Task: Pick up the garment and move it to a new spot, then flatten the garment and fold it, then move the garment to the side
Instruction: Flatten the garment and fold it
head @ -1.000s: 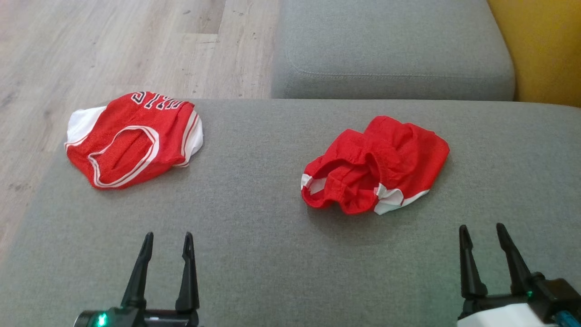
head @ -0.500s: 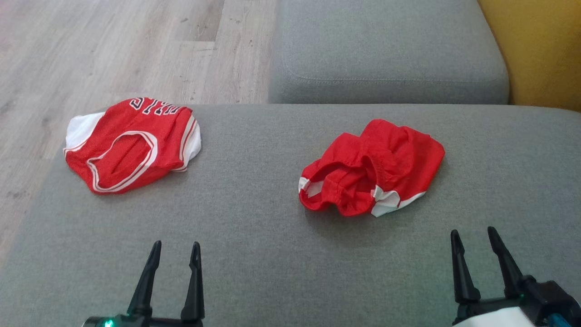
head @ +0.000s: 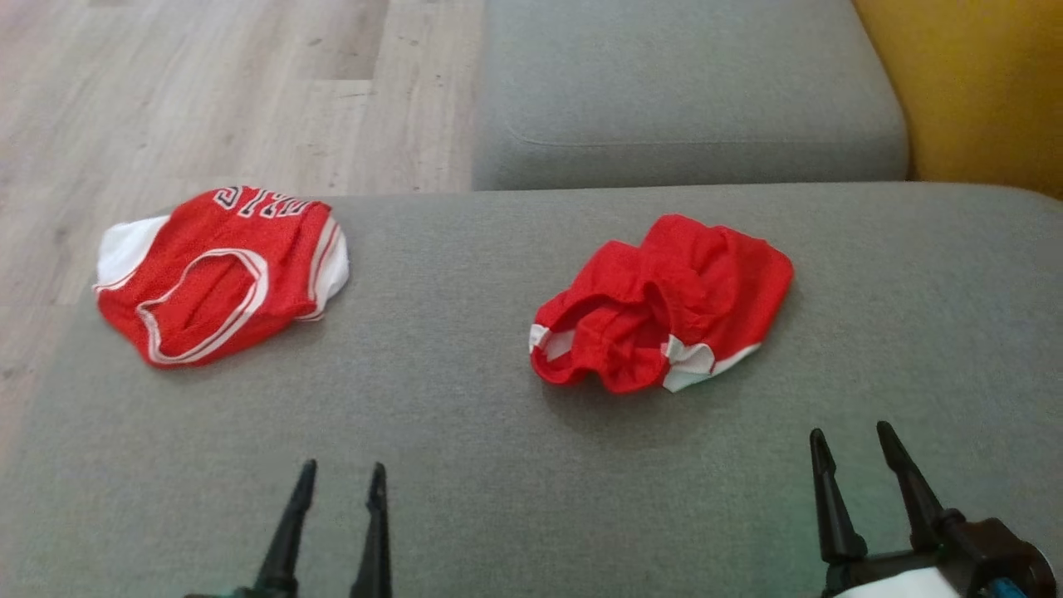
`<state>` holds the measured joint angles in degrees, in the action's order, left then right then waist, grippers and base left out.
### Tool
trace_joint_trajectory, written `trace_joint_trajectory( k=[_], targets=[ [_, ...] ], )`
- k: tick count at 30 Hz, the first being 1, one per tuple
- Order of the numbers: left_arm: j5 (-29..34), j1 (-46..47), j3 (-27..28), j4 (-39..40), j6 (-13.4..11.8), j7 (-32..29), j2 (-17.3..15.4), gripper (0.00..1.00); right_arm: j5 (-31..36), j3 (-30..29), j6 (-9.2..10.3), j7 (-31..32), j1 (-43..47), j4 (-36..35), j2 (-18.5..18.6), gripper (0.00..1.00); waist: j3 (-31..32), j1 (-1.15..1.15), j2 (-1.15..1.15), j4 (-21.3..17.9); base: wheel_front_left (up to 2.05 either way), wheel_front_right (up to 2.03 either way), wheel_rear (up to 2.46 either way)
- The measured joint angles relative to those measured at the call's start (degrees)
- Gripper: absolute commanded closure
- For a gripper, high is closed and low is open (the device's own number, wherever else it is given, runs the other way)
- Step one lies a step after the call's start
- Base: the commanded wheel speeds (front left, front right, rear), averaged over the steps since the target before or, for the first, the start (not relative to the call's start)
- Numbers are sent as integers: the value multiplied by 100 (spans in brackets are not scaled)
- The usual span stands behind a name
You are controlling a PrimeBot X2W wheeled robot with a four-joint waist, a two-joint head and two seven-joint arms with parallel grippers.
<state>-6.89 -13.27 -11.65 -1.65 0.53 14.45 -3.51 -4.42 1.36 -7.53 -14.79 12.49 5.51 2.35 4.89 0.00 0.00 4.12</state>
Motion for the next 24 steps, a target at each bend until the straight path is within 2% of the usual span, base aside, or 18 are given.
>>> trace_joint_trajectory(
  k=[4, 8, 14, 19, 24],
  targets=[
    [-32, 83, -323, -185, 5, 0, 0, 0, 7, -11, 1, 0, -20, -18, 0, 0, -82, 0, 0, -193, 0, 0, 0],
    [-244, 540, -744, -452, 27, 0, 1, 0, 42, 30, 0, 0, -79, -30, 0, 0, -201, 0, 0, -438, 0, 0, 0],
    [-787, 1624, -1547, -1143, 256, 0, 10, 0, -16, 27, 0, 0, -466, -80, 2, 0, -462, 0, 0, -871, 0, 0, 0],
    [-1269, 2639, -2129, -1867, 301, -30, 31, 0, -58, 53, 0, 0, -636, -114, 3, 0, -809, 0, 0, -1179, 0, 0, 0],
    [-1886, 3761, -2554, -2665, 322, -388, 52, 0, -114, 135, 0, 0, -994, -171, 4, 0, -1254, 2, 0, -1570, 0, 0, 0]
  ],
)
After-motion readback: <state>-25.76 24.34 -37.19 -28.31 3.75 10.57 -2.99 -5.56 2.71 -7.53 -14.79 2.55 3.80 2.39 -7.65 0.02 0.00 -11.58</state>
